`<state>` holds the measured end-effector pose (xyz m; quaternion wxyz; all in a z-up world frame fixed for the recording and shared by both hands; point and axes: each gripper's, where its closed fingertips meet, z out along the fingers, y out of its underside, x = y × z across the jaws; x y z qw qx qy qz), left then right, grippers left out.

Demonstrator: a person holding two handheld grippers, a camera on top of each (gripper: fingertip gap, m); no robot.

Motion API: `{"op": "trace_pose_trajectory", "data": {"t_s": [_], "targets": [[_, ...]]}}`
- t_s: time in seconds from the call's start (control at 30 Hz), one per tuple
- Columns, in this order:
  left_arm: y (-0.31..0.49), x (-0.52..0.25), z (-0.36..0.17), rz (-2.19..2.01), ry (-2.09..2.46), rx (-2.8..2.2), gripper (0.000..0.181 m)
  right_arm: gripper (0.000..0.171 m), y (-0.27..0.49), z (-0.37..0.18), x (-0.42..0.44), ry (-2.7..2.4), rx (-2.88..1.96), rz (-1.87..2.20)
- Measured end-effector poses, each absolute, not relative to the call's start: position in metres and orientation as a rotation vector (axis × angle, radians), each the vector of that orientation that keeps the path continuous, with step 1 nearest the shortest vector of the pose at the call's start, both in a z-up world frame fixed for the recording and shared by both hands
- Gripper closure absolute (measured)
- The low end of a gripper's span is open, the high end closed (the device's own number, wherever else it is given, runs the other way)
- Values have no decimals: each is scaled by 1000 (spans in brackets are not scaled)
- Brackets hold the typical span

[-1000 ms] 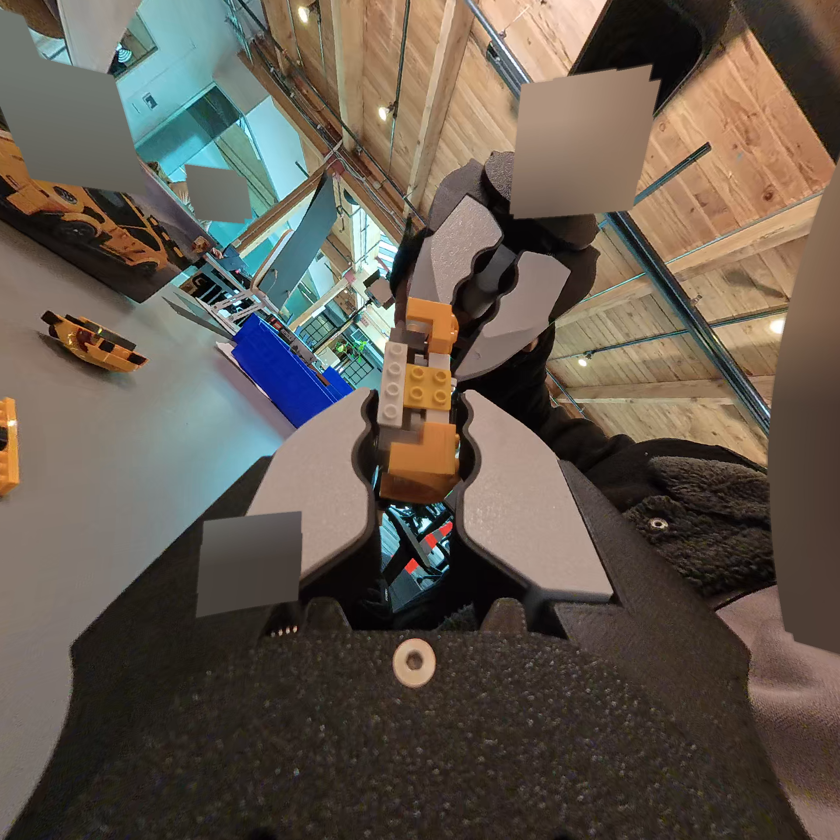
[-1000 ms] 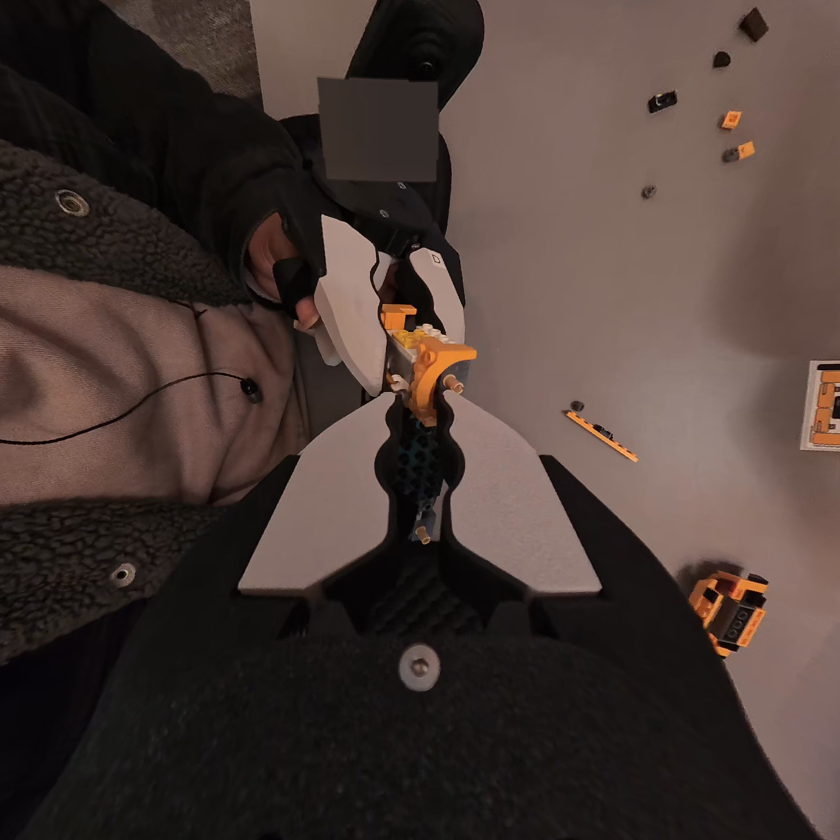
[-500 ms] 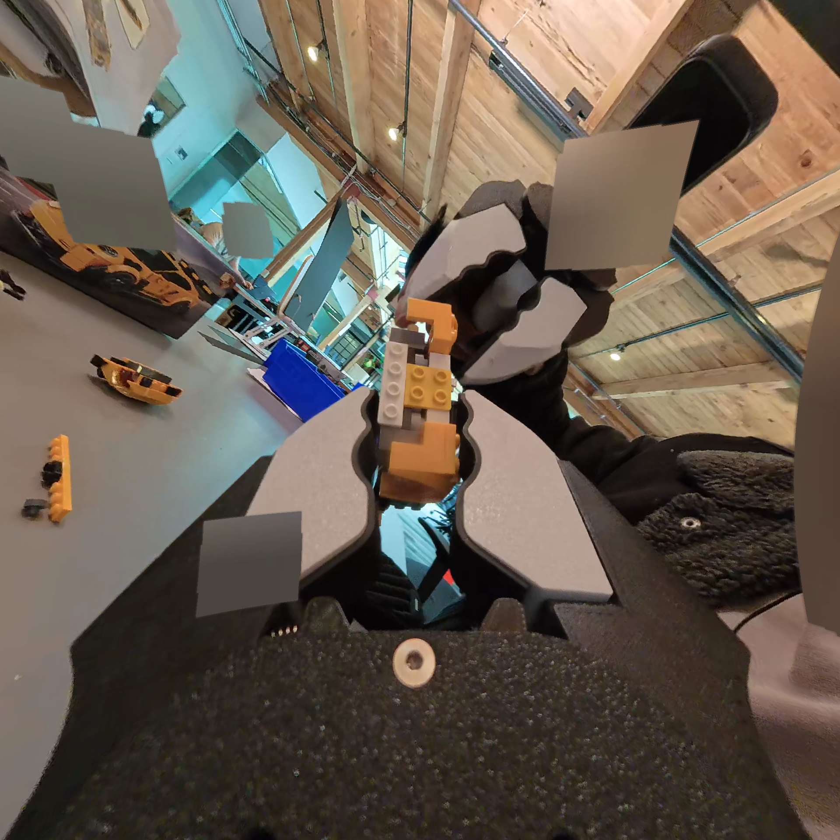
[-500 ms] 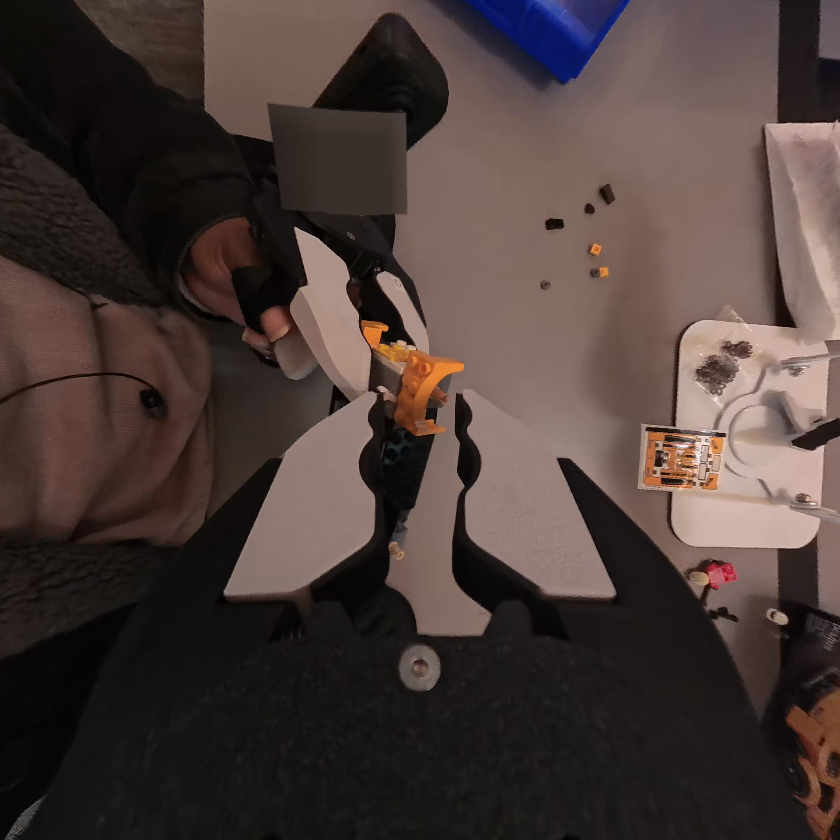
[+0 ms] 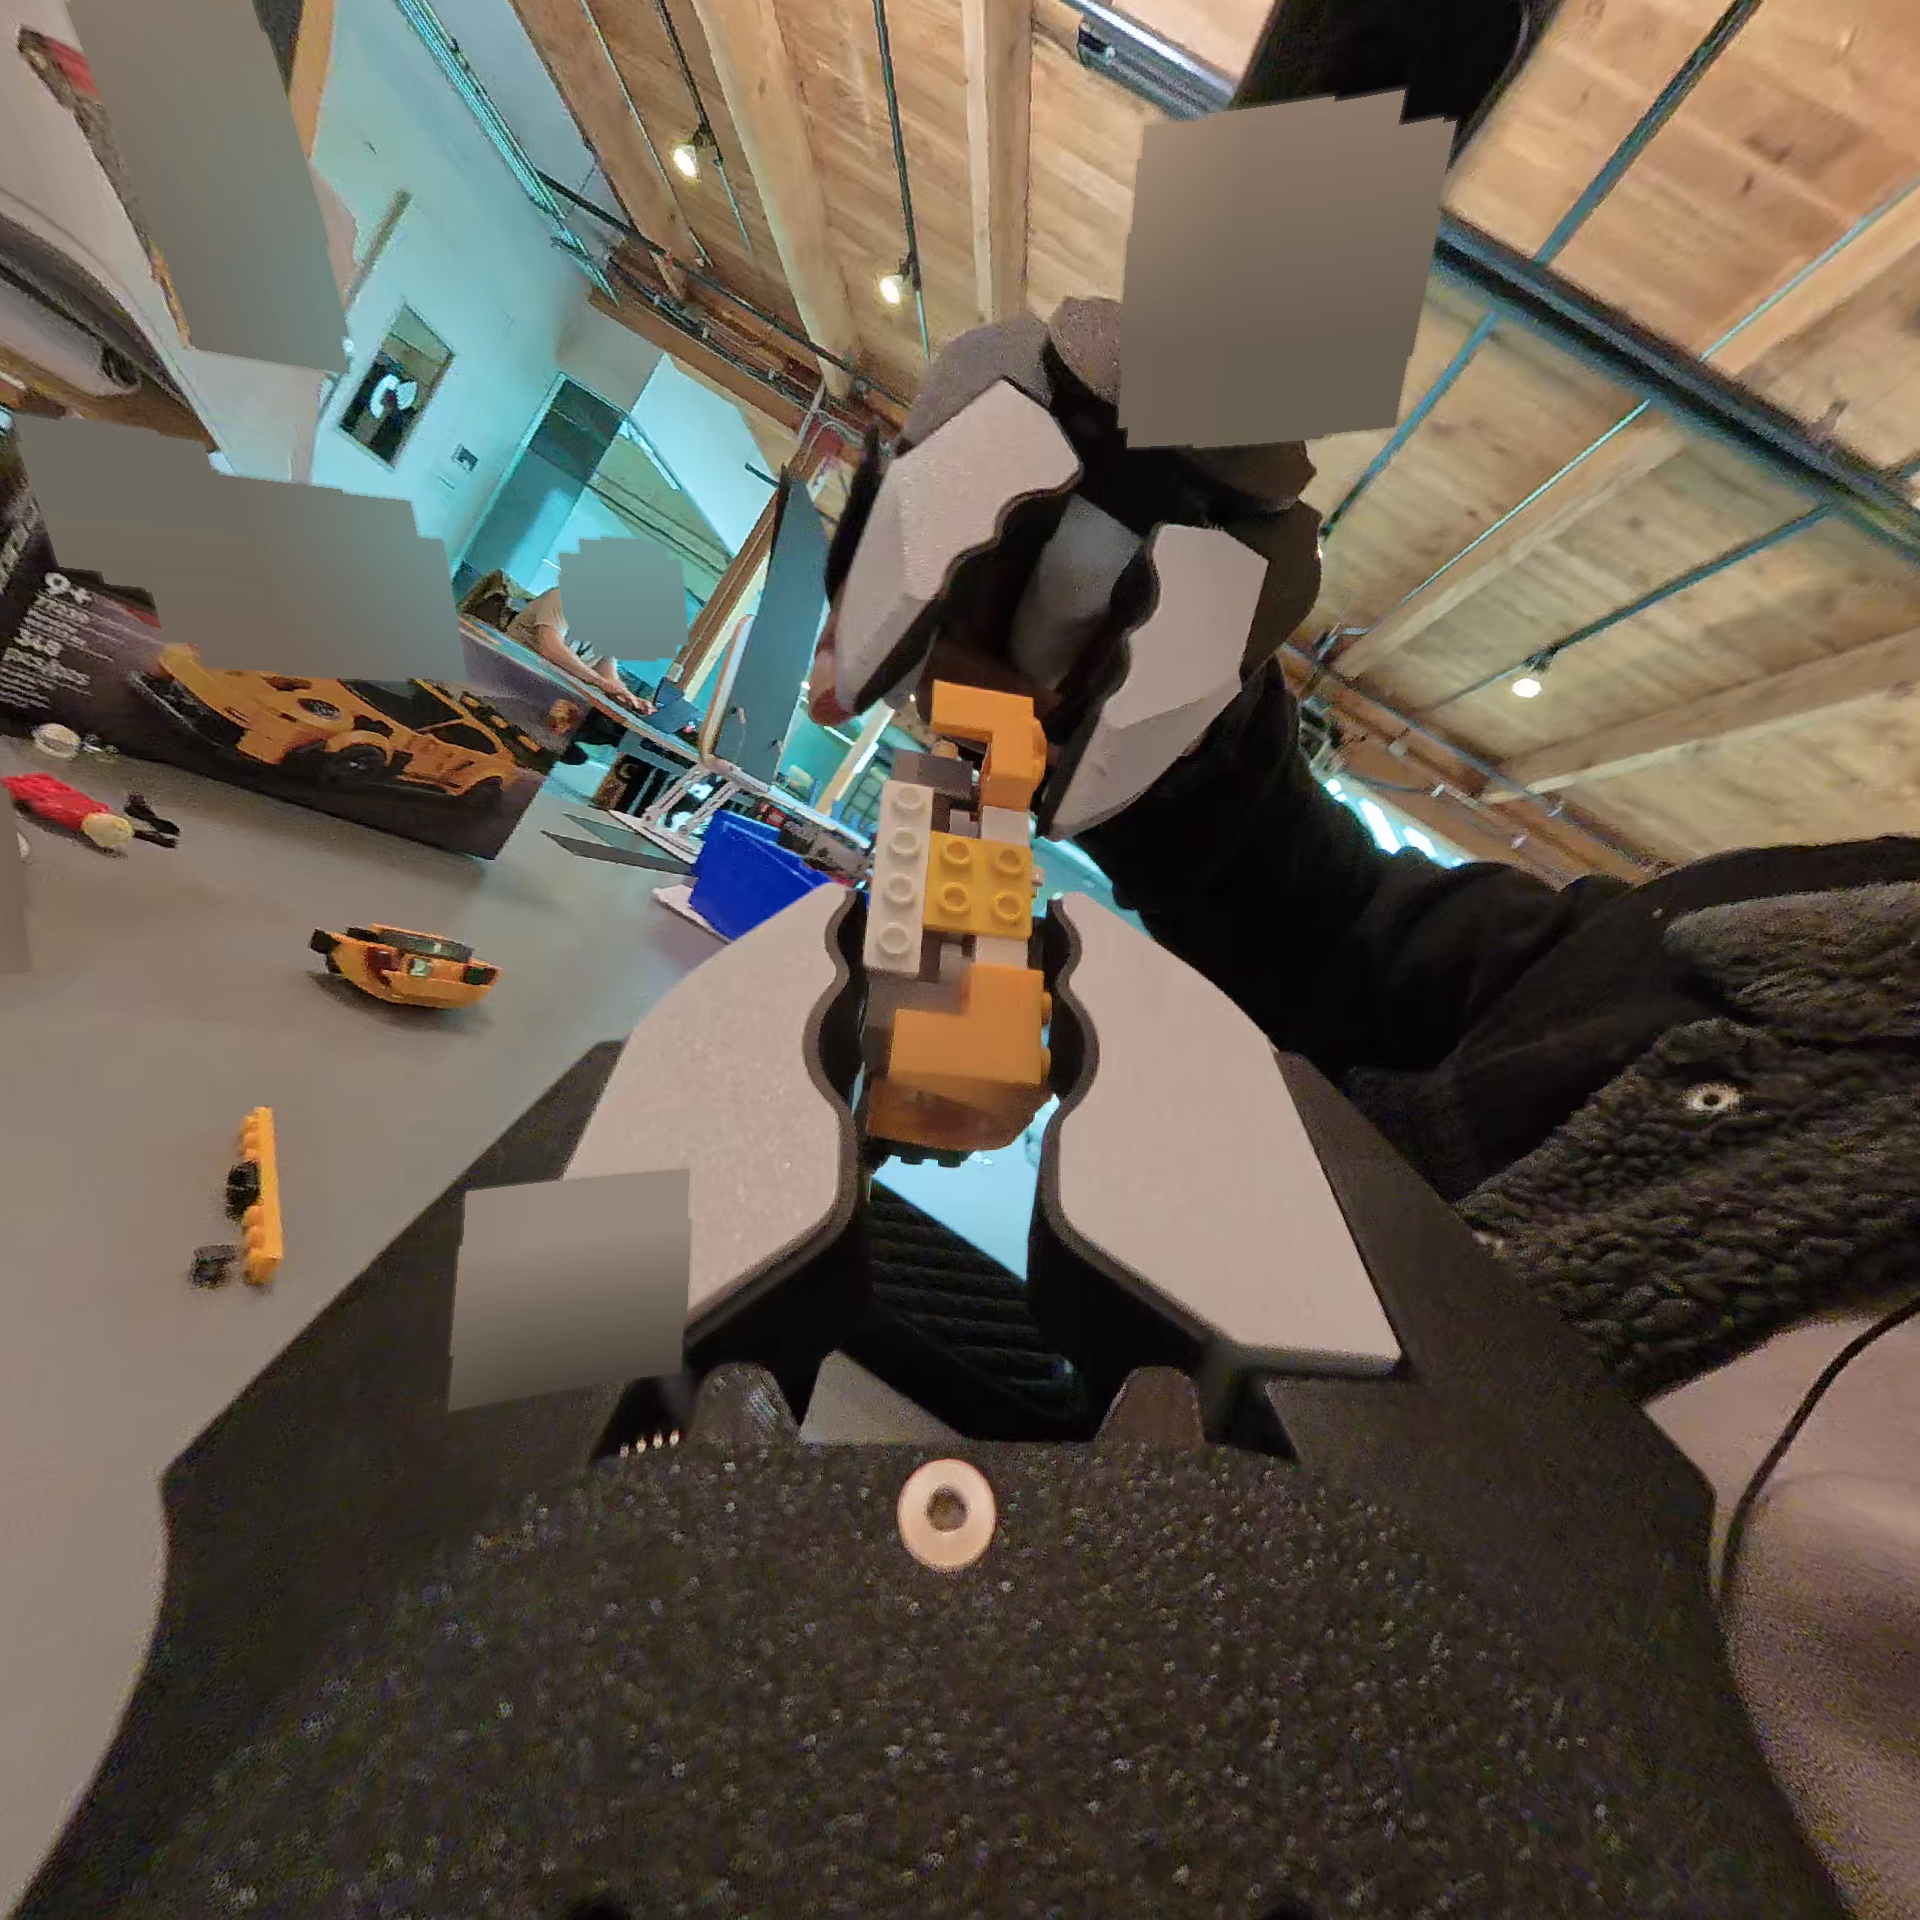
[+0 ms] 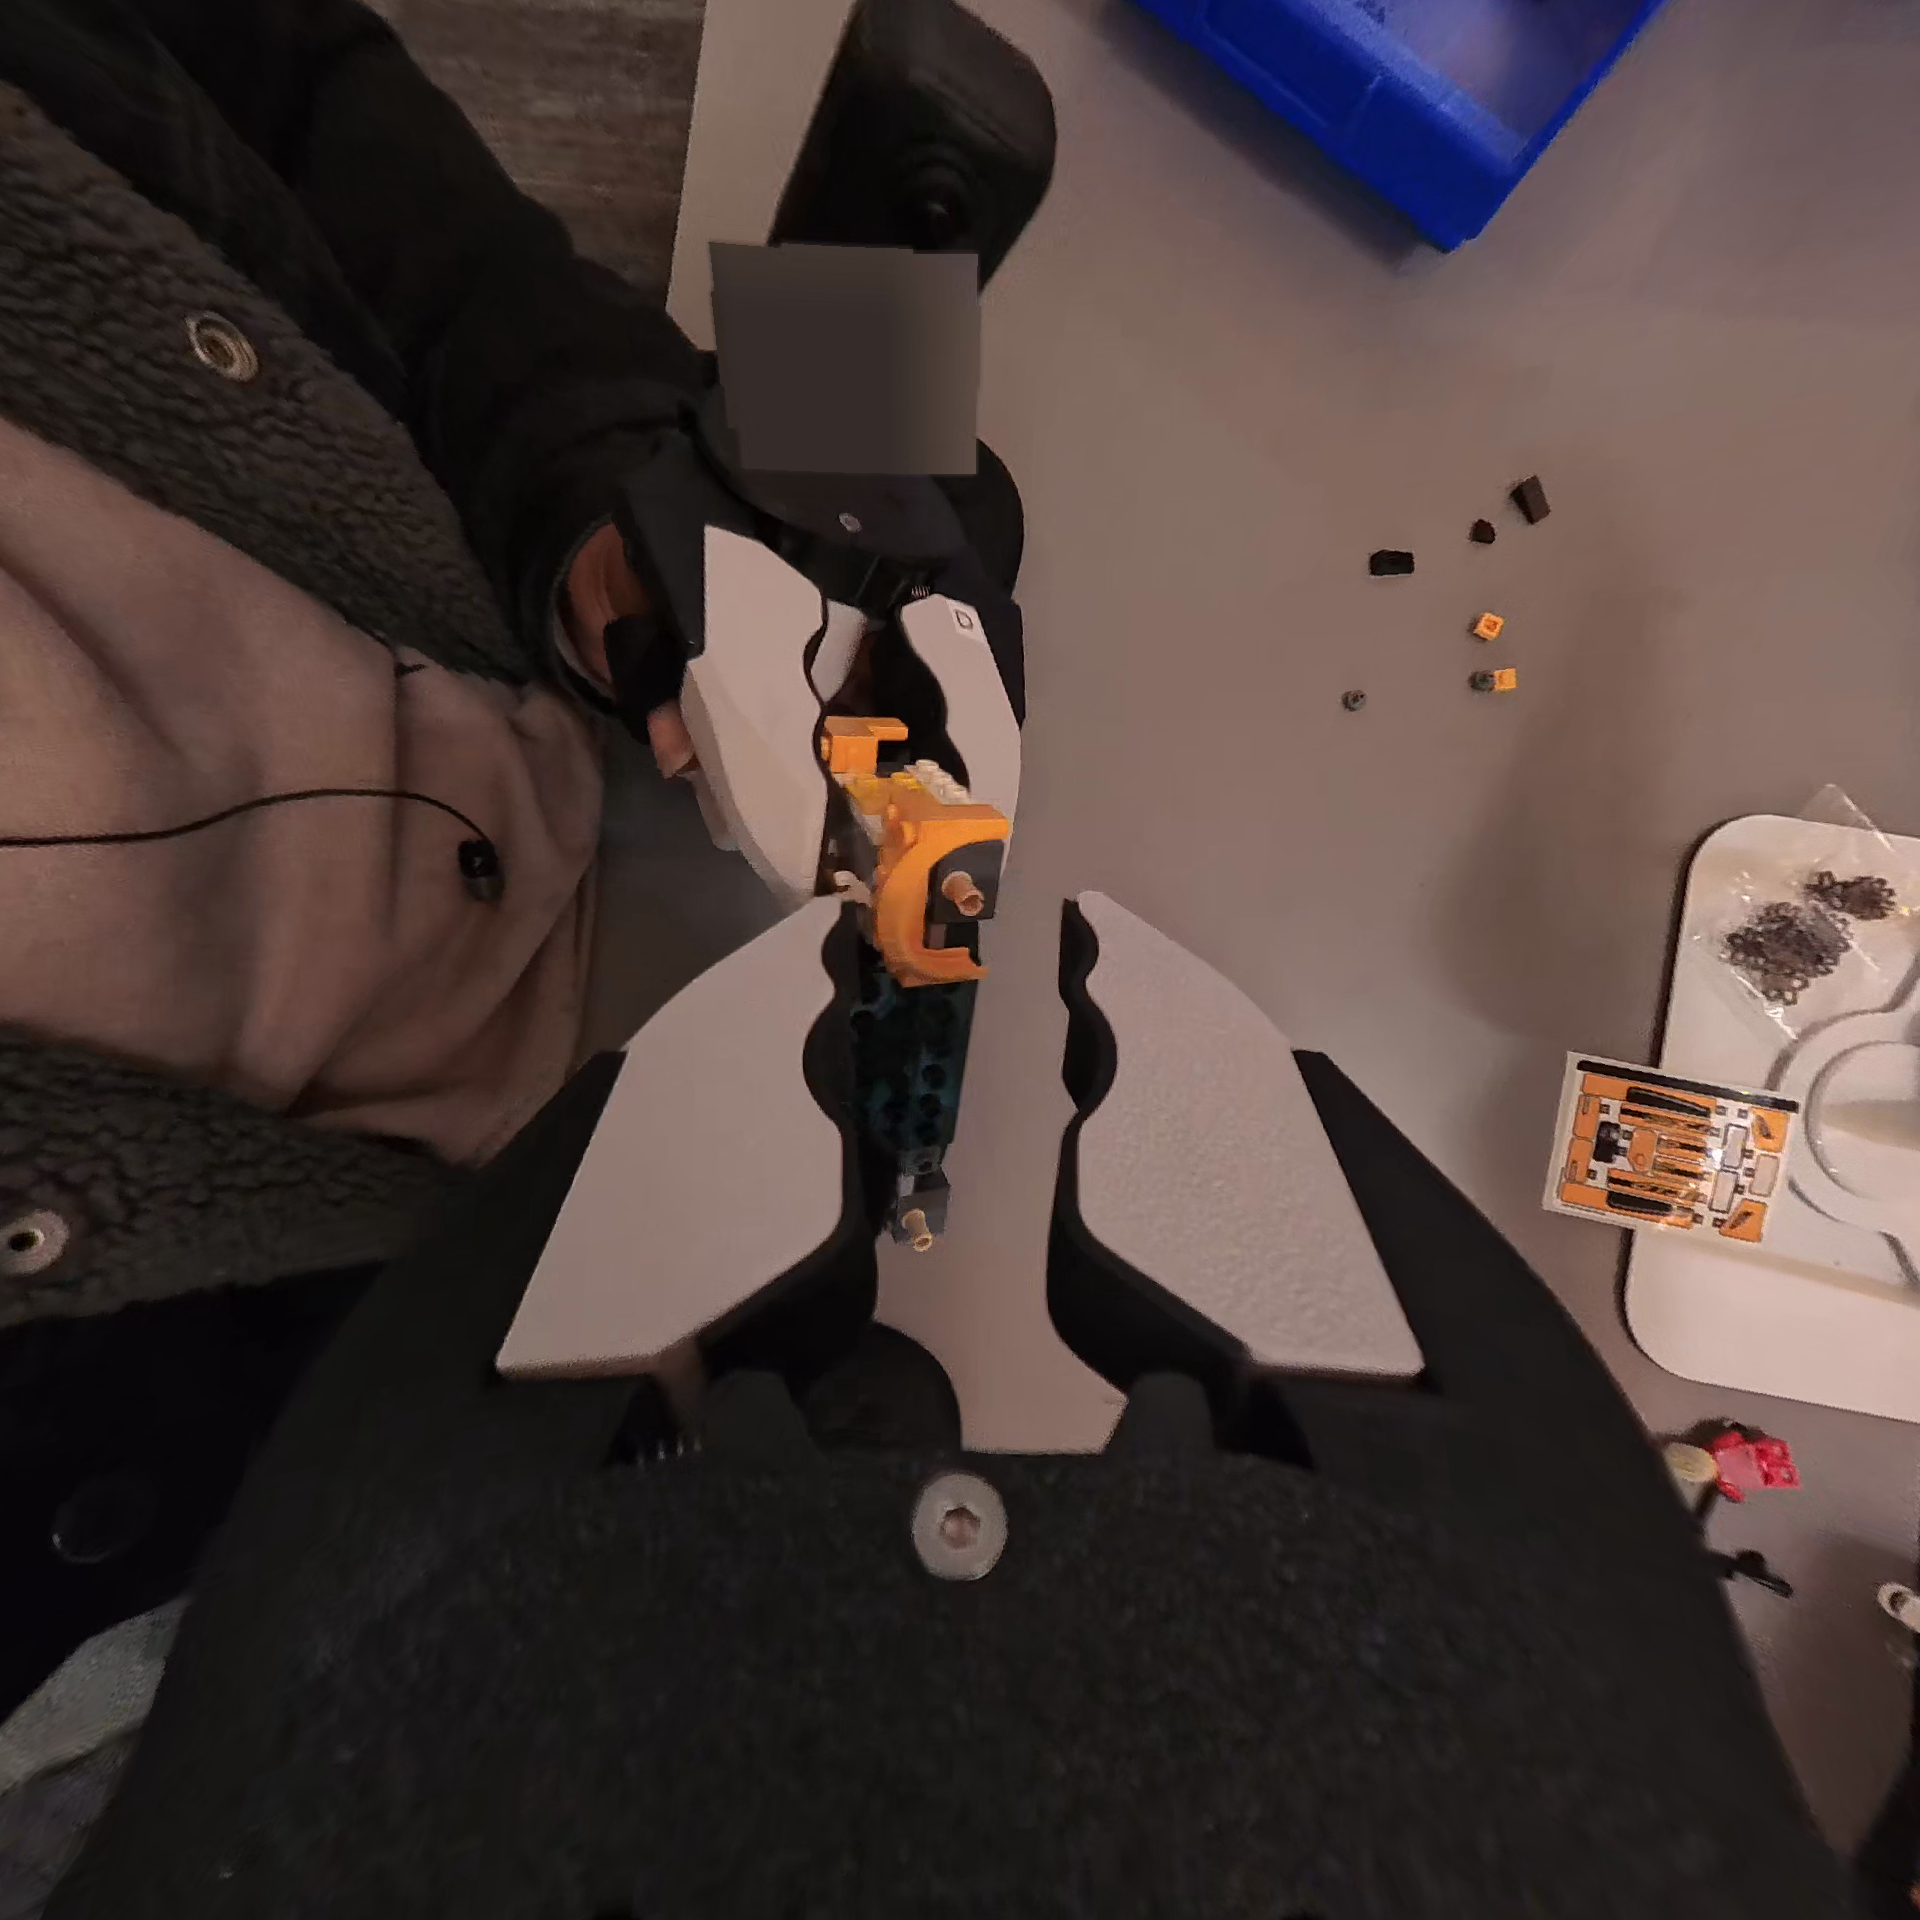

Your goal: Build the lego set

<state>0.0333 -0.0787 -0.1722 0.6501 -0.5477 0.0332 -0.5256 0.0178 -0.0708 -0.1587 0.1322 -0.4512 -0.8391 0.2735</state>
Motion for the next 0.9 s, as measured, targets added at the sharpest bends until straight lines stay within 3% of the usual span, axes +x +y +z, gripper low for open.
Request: {"op": "trace_pose_trajectory", "data": {"t_s": [0.63,0.9], "targets": [[-72,43,-189,-754,272,-1451,149,136,-72,-174,34,-2807,-1095,136],[-78,45,-185,-647,341,-1440,149,147,-80,-178,37,-2903,-1002,-70]]}}
